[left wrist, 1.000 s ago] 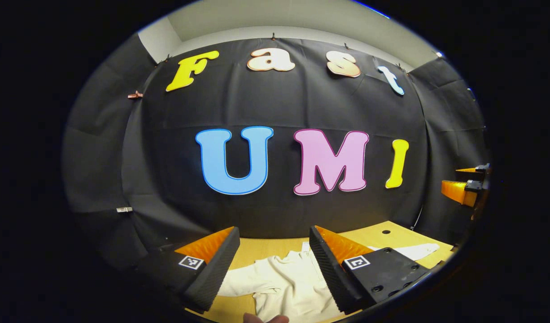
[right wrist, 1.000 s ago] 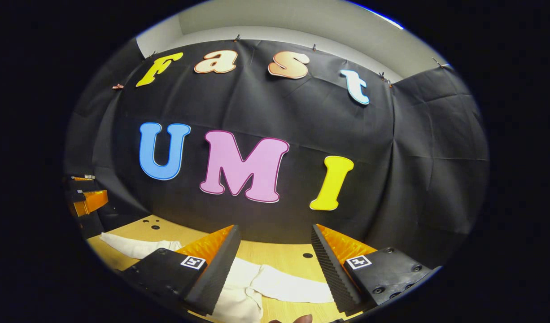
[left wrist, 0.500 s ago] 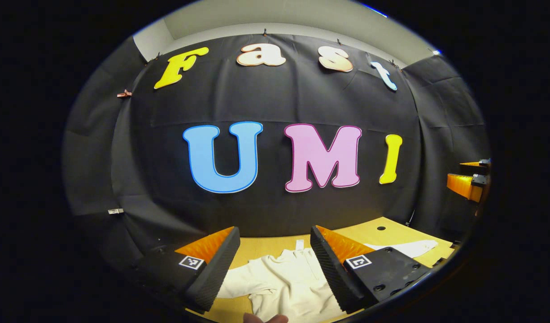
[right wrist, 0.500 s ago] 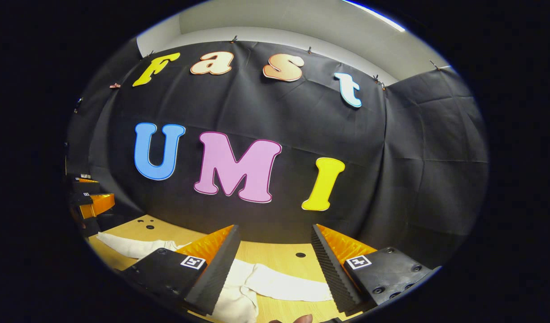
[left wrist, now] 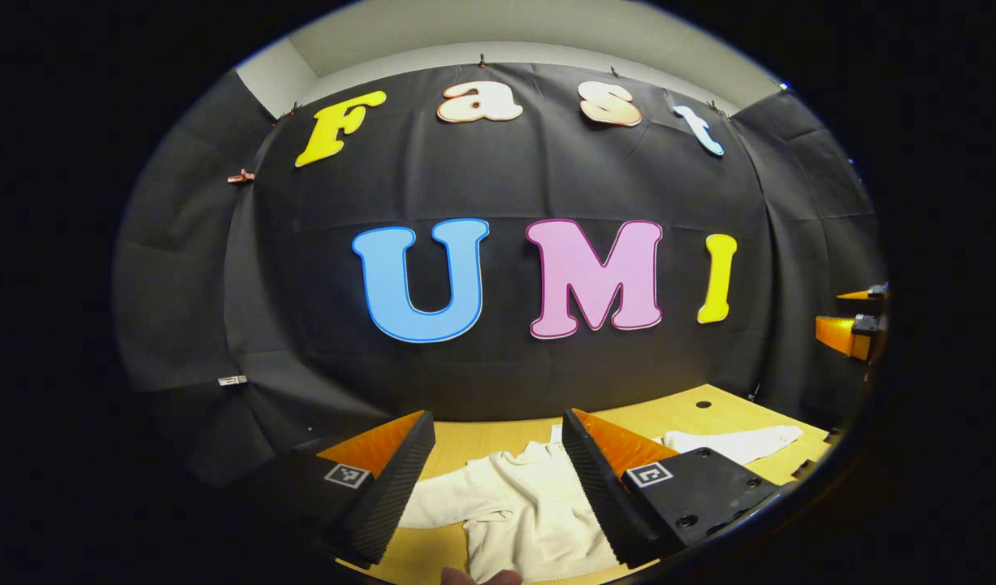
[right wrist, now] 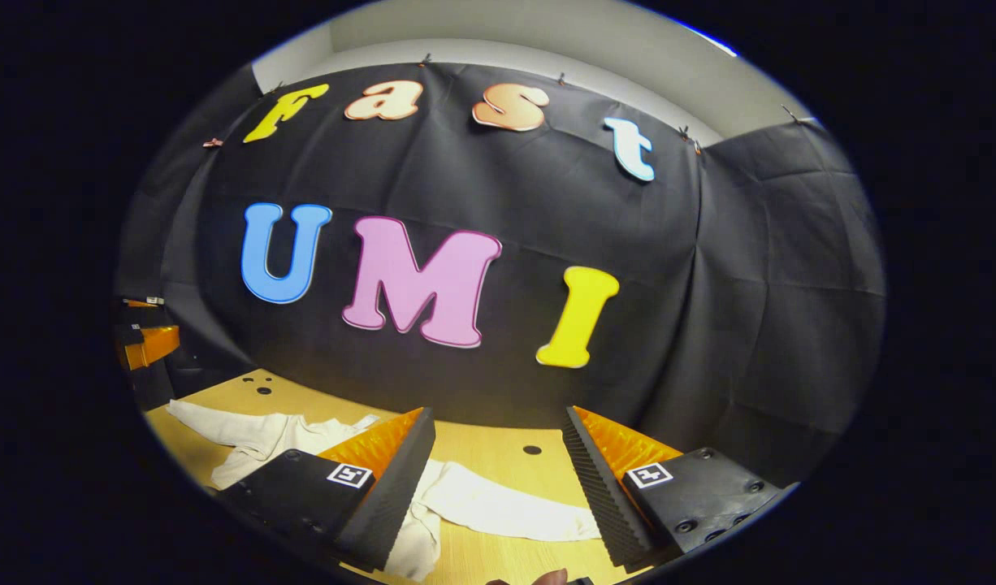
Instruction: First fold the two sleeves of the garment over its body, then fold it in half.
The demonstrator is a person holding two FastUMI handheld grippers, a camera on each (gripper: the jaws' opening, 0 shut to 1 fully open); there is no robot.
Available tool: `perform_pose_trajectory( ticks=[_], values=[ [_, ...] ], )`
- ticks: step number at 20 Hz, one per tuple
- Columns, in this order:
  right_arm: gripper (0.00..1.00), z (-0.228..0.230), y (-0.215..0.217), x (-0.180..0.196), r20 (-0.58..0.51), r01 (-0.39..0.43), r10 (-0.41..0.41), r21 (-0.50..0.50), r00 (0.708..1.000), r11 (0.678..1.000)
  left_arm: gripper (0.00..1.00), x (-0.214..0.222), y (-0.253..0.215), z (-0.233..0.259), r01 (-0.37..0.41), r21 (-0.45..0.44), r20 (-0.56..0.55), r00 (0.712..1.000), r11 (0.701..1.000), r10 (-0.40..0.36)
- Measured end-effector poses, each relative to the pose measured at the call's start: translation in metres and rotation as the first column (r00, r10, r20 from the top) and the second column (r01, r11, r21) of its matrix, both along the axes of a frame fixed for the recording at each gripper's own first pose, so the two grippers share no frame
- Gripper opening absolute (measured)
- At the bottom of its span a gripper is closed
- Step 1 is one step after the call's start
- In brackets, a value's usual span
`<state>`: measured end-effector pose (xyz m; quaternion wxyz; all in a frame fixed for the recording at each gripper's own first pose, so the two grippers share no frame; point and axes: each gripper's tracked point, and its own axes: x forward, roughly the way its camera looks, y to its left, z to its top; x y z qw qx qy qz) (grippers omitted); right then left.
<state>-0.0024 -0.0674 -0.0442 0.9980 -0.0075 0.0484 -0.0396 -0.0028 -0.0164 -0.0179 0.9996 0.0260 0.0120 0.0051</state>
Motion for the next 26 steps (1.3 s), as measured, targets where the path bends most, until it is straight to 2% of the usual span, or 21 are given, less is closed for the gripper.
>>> perform_pose_trajectory(
  ticks=[4, 7, 12, 16, 19, 25, 26],
  values=[
    [0.98, -0.078, -0.067, 0.019, -0.176, 0.068, -0.051, 0.092, 0.983, 0.993, 0.99, -0.001, -0.013, -0.012, -0.054, -0.014, -0.051, 0.997, 0.998, 0.053],
    [0.98, -0.138, -0.109, 0.035, -0.285, 0.081, -0.038, 0.141, 0.958, 0.987, 0.98, -0.002, -0.021, -0.022, -0.118, -0.034, -0.095, 0.989, 0.992, 0.115],
    [0.98, -0.231, -0.159, 0.054, -0.438, 0.085, 0.0, 0.175, 0.899, 0.981, 0.99, -0.006, -0.04, -0.024, -0.197, 0.0, -0.117, 0.974, 0.98, 0.195],
    [0.98, -0.296, -0.182, 0.065, -0.531, 0.079, 0.023, 0.168, 0.847, 0.983, 0.99, -0.015, -0.058, -0.028, -0.252, 0.073, -0.141, 0.955, 0.965, 0.26],
    [0.99, -0.339, -0.192, 0.077, -0.587, 0.08, 0.046, 0.187, 0.808, 0.979, 0.99, -0.018, -0.073, -0.026, -0.259, 0.106, -0.146, 0.951, 0.96, 0.273],
    [0.99, -0.397, -0.201, 0.081, -0.669, 0.101, 0.066, 0.208, 0.74, 0.973, 0.97, -0.022, -0.088, -0.045, -0.308, 0.053, -0.222, 0.924, 0.95, 0.312],
    [0.98, -0.408, -0.201, 0.079, -0.689, 0.1, 0.067, 0.2, 0.722, 0.975, 0.97, -0.023, -0.086, -0.046, -0.32, 0.057, -0.227, 0.918, 0.946, 0.324]
  ],
)
